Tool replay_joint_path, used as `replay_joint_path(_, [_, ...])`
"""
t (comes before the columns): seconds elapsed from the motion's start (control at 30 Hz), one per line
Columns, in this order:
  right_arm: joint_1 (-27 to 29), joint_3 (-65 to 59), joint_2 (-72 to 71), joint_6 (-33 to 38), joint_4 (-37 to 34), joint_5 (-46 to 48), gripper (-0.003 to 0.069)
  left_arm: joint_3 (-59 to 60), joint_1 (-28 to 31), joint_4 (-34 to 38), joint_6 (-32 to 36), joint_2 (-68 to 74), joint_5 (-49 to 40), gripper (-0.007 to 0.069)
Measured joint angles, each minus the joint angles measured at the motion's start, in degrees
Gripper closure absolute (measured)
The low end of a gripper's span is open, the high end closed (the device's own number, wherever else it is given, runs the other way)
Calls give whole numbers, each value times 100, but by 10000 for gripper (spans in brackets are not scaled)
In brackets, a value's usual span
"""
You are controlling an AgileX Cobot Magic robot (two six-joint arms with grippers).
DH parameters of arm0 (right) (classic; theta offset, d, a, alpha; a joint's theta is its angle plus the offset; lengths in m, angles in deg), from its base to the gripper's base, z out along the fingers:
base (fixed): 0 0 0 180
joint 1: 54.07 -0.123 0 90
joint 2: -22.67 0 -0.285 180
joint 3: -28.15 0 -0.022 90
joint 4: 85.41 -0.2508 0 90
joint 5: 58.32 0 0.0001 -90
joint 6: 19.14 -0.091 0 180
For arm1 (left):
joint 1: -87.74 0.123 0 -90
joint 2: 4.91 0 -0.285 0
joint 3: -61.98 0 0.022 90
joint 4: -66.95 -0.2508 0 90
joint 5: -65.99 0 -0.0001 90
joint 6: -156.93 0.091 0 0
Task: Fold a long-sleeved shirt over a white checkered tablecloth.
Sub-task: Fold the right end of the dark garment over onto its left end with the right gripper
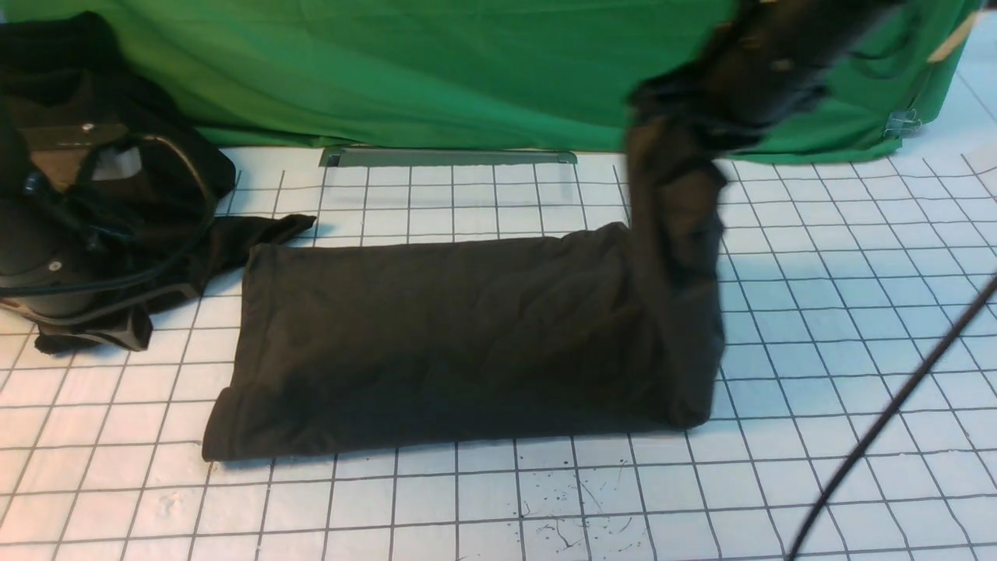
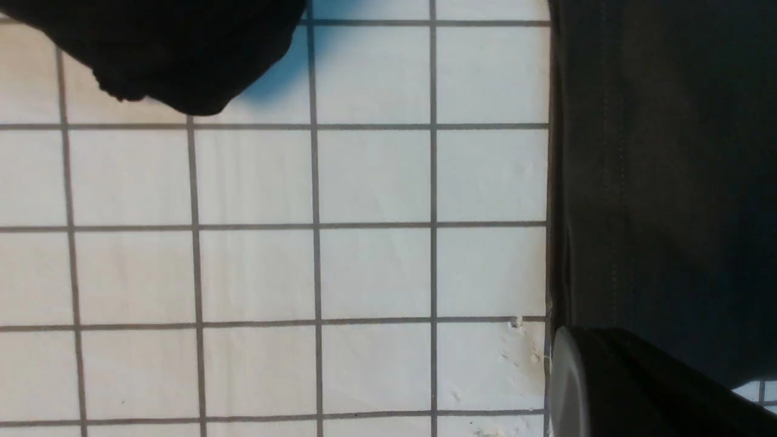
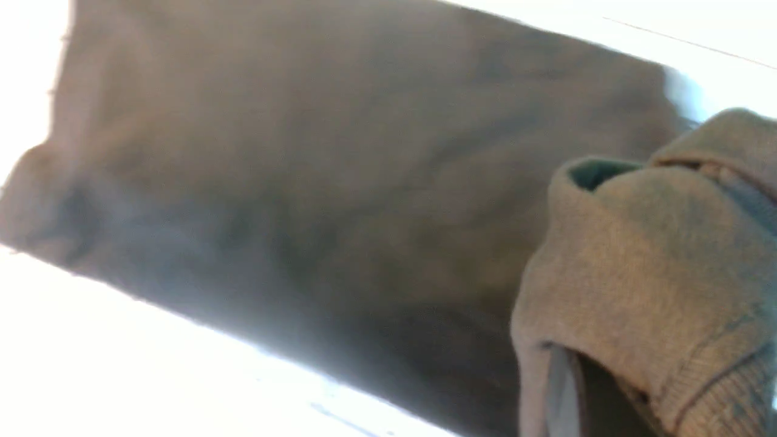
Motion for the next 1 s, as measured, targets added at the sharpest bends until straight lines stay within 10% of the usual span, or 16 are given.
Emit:
replay_joint_path(0.53, [-1622, 1812, 2259, -726, -728, -660, 602, -11, 25, 447, 195, 0, 11, 629])
replay_joint_path(0.87, [-1775, 2000, 2734, -867, -1401, -1360, 228, -28, 41, 464, 397, 0, 22, 629])
replay_joint_path(1.0, [-1588, 2346, 2625, -324, -1363, -765, 205, -28, 90, 471, 427, 0, -55, 629])
